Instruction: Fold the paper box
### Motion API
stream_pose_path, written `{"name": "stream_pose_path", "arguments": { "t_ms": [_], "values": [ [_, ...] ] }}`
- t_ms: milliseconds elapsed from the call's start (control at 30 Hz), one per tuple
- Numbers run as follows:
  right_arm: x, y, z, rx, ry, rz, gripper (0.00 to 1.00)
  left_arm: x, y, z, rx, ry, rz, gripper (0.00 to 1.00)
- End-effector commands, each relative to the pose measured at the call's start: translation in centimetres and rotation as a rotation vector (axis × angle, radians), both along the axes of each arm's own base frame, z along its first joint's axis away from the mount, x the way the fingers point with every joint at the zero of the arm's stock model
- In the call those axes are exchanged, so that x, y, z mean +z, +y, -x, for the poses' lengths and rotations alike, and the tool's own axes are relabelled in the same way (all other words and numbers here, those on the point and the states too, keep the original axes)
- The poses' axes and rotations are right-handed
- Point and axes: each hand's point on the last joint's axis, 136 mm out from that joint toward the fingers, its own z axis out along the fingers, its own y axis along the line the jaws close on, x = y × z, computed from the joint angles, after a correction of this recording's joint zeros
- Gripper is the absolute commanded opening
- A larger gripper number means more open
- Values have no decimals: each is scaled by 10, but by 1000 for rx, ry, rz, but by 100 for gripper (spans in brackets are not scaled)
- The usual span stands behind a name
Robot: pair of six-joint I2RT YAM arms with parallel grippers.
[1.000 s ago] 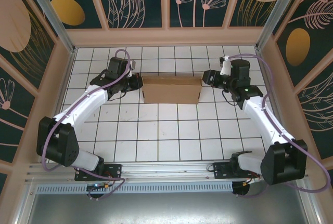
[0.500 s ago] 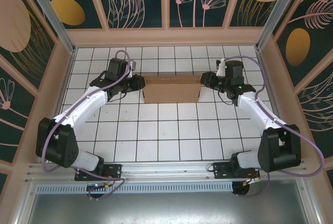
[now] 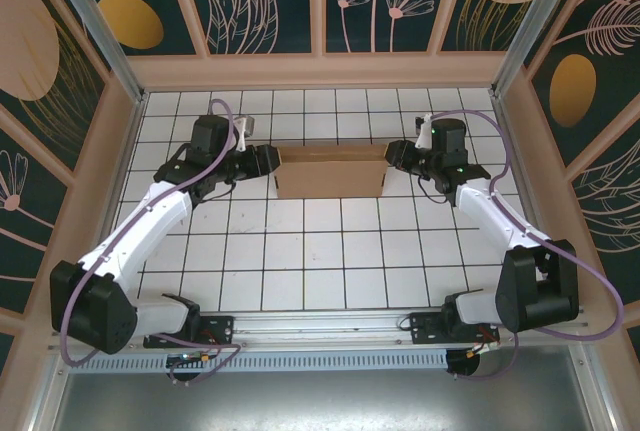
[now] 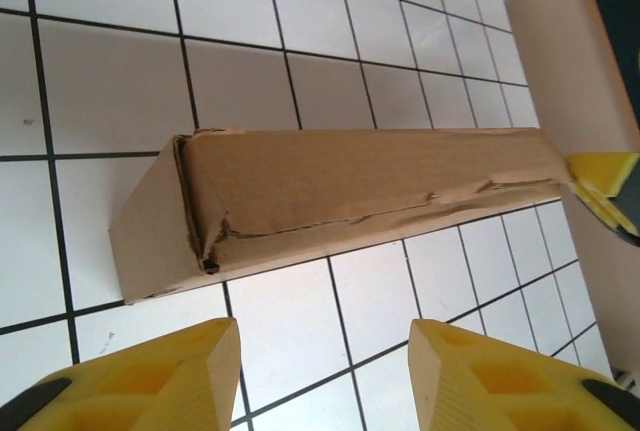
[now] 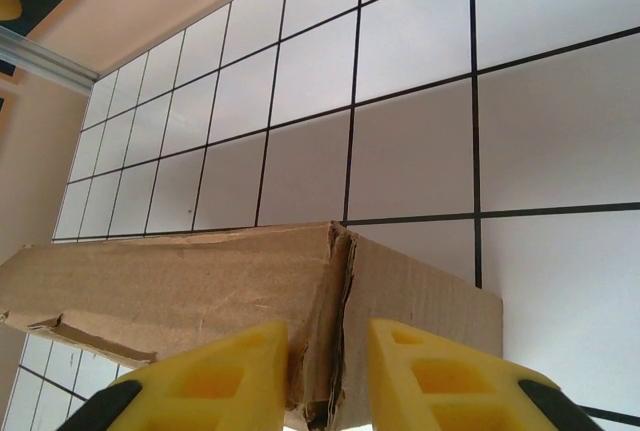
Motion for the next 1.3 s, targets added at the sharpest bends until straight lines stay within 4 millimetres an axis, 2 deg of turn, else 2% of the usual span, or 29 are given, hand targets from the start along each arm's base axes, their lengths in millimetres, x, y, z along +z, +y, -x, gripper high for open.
{"name": "stream_pose_path", "arguments": {
  "t_ms": [0, 100, 267, 533, 700, 800, 933, 1033, 1167, 1267],
  "values": [
    [-8, -4, 6, -26, 18, 24, 27, 7, 11, -7, 42, 20, 22, 50],
    [-9, -5, 6, -27, 17, 25, 27, -6, 20, -22, 78, 47, 47, 51],
    [-8, -5, 3, -24, 14, 33, 28, -32, 14, -36, 78, 87, 73, 52],
    [-10, -5, 6, -11, 15, 47, 27, -39, 9, -45, 77, 87, 102, 51],
    [-18, -5, 8, -9, 28, 53, 27, -57, 9, -41, 81, 120, 102, 48],
    [-24, -7, 10, -12, 38, 65, 27, -80, 13, -34, 94, 167, 88, 44],
    [-44, -11, 15, -20, 71, 83, 25, -107, 17, -28, 124, 210, 76, 40],
    [-62, -12, 19, -18, 114, 94, 22, -120, 17, -25, 133, 239, 89, 33],
    [-73, -11, 23, -10, 145, 97, 17, -128, 17, -24, 142, 252, 95, 25],
    [-58, -6, 21, 4, 103, 68, 16, -118, 17, -27, 136, 219, 102, 24]
  ]
}}
